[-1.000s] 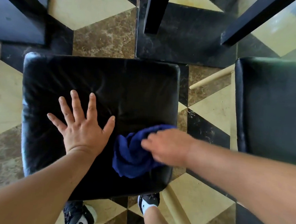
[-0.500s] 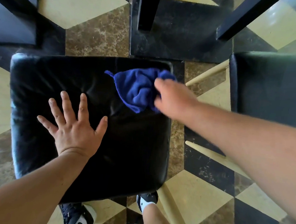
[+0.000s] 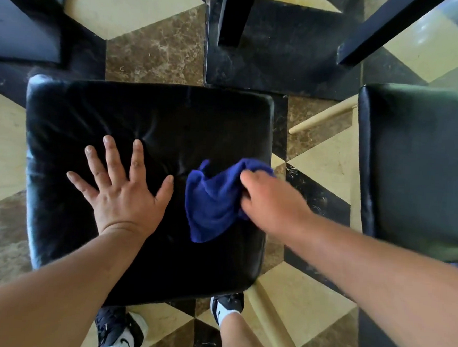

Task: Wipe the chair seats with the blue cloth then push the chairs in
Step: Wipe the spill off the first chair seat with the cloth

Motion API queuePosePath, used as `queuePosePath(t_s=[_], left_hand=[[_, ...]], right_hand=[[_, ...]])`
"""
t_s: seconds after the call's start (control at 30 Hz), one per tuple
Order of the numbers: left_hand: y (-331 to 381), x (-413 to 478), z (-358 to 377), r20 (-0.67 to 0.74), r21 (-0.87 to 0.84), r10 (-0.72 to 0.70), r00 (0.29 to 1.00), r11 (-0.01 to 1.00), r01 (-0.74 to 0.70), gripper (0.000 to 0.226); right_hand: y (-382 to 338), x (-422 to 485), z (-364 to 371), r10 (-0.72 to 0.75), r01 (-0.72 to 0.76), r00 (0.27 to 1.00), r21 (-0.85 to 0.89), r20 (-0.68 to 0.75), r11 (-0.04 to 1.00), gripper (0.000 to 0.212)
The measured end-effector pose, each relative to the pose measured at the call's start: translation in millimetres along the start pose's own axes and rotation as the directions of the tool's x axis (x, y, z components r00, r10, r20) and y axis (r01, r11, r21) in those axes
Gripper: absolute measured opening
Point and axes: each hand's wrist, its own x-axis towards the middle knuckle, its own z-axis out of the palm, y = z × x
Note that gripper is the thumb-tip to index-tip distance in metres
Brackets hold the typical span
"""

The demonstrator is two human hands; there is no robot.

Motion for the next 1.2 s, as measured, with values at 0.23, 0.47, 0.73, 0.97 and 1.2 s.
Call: queuePosePath(t_s=[0.23,0.47,0.73,0.97,1.2], left_hand=[[-1,2,-11,0.084,-0.021,-0.004,0.996,1.000,0.006,0.093],[-67,24,-58,-0.029,-0.205,0.113,0.993,0.972,-0.117,0.053],[-121,44,-55,0.282,-0.588,-0.363,0.888,0.666,0.459,0.062],[-133,63,-61,0.373,-0.563,-0.327,0.868,0.664,0.492,0.069],[-129,61,-67,0.430,-0.572,-0.297,0.853,0.641,0.511,0.065]], right_hand=[[-15,139,-56,0.258,-0.247,0.932,0.073,-0.254,0.966,0.027],[-149,164,-19,0.092,-0.073,0.976,0.101,-0.198,0.992,0.043],[-246,114,40,-0.204,0.215,0.974,0.104,-0.102,0.971,0.032],[-181,2,50,-0.483,0.528,0.790,-0.017,0.377,0.849,0.025],[-113,46,1,-0.012,0.026,0.998,-0.211,0.068,0.977,0.026]])
